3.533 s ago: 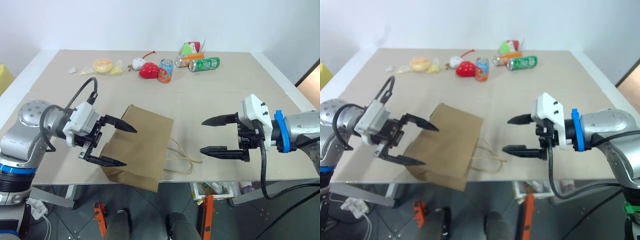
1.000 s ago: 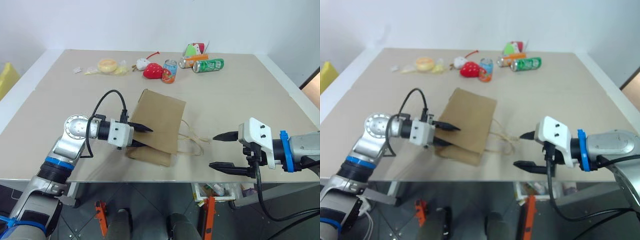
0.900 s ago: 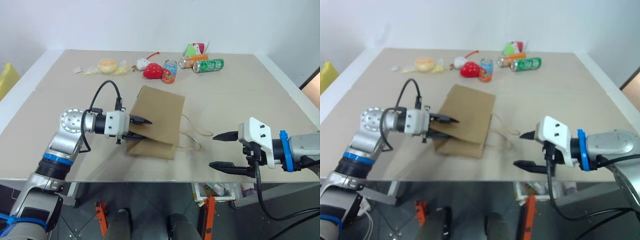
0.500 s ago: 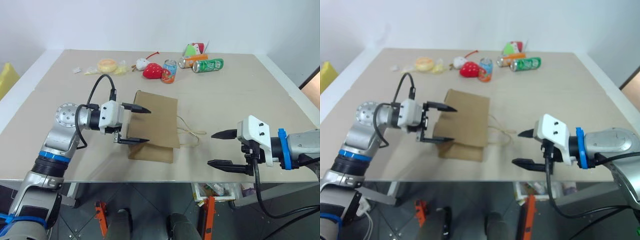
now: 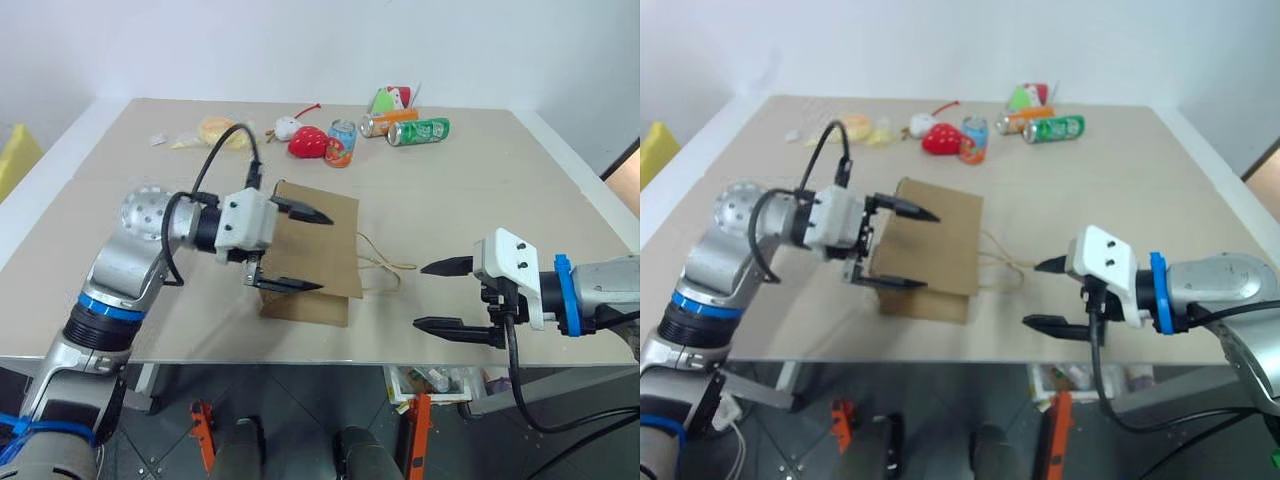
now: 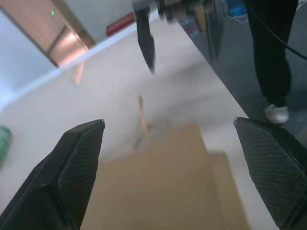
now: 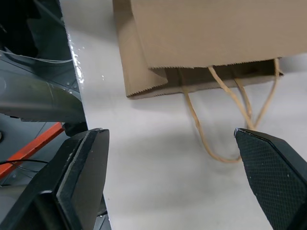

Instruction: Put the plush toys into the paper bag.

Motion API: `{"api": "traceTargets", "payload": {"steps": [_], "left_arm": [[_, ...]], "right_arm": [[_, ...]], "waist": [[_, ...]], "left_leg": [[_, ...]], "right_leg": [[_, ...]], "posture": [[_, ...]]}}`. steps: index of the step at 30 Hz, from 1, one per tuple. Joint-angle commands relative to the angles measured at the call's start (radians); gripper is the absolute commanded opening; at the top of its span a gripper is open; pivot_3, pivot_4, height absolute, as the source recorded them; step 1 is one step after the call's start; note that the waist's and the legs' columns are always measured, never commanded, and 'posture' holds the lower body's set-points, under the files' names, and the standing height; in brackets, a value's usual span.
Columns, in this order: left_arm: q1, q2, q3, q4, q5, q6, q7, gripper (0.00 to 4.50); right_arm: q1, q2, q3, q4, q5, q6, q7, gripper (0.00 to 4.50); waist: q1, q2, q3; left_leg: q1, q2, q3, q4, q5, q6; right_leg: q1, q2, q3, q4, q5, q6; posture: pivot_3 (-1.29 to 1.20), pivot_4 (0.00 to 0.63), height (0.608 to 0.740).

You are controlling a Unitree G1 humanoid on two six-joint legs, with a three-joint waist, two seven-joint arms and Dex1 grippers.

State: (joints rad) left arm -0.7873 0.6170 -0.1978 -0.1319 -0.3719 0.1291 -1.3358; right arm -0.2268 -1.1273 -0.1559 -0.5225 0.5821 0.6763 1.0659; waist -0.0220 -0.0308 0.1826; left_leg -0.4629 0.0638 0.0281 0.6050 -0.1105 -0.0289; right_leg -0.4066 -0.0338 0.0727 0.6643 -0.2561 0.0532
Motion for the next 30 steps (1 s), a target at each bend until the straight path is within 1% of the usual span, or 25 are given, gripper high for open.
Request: {"api": "traceTargets", "payload": {"steps": [1,6,11,16,21,28,29,30], "left_arm": [[-0.002,0.036,-0.056,-0.034,0.055,0.046,-0.017,4.46],[-0.027,0.027,-0.132,-0.011,0.150,0.052,-0.009,4.46],[-0.064,0.014,-0.176,0.039,0.238,-0.016,-0.014,4.46],[-0.083,-0.029,-0.192,0.077,0.286,-0.064,0.007,4.46],[-0.081,-0.071,-0.213,0.072,0.323,-0.085,0.020,4.46],[-0.090,-0.083,-0.216,0.097,0.347,-0.101,0.012,4.46],[-0.088,-0.084,-0.216,0.096,0.345,-0.098,0.009,3.93],[-0.087,-0.085,-0.216,0.095,0.343,-0.096,0.006,3.67]], "right_arm": [[-0.017,0.003,-0.015,-0.003,0.000,-0.010,-0.003,4.50],[-0.014,0.015,-0.012,-0.011,-0.001,-0.006,-0.015,4.50],[-0.001,0.019,-0.026,-0.026,0.006,0.005,-0.028,4.50],[0.017,0.022,-0.033,-0.040,0.010,0.009,-0.041,4.50],[0.018,0.022,-0.033,-0.043,0.013,0.013,-0.049,4.50],[0.016,0.023,-0.030,-0.041,0.011,0.013,-0.054,4.50],[0.016,0.023,-0.030,-0.042,0.011,0.013,-0.054,4.50],[0.017,0.023,-0.030,-0.042,0.011,0.013,-0.054,4.50]], "waist": [[-0.005,0.000,0.000],[-0.005,0.000,0.000],[-0.003,0.000,0.000],[-0.001,0.000,0.000],[-0.001,0.000,0.000],[-0.001,0.000,0.000],[-0.001,0.000,0.000],[-0.001,0.000,0.000]], "left_leg": [[0.001,0.000,0.000,0.000,0.000,0.000],[0.001,0.001,-0.001,-0.001,0.000,0.000],[0.000,0.000,-0.001,-0.001,0.000,0.000],[0.000,0.000,-0.001,-0.001,0.000,0.000],[0.000,0.000,-0.001,-0.001,0.000,0.000],[0.000,0.000,-0.001,-0.001,0.000,0.000],[0.000,0.000,-0.001,0.000,0.000,0.000],[0.000,0.000,-0.001,-0.001,0.000,0.000]], "right_leg": [[0.000,0.000,0.000,0.000,0.000,0.000],[0.000,0.002,0.000,0.000,0.000,-0.001],[0.000,0.001,0.000,0.000,0.000,-0.001],[0.000,0.001,0.000,0.000,0.000,-0.001],[0.000,0.002,0.000,0.000,0.000,-0.001],[0.000,0.002,0.000,0.000,0.000,-0.001],[0.000,0.002,0.000,0.000,0.000,-0.001],[0.000,0.001,0.000,0.000,0.000,-0.001]], "posture": [[0.00,0.150,0.740],[0.00,0.150,0.740],[0.00,0.150,0.740],[0.00,0.150,0.740],[0.00,0.150,0.740],[0.00,0.150,0.740],[0.00,0.150,0.740],[0.00,0.150,0.740]]}}
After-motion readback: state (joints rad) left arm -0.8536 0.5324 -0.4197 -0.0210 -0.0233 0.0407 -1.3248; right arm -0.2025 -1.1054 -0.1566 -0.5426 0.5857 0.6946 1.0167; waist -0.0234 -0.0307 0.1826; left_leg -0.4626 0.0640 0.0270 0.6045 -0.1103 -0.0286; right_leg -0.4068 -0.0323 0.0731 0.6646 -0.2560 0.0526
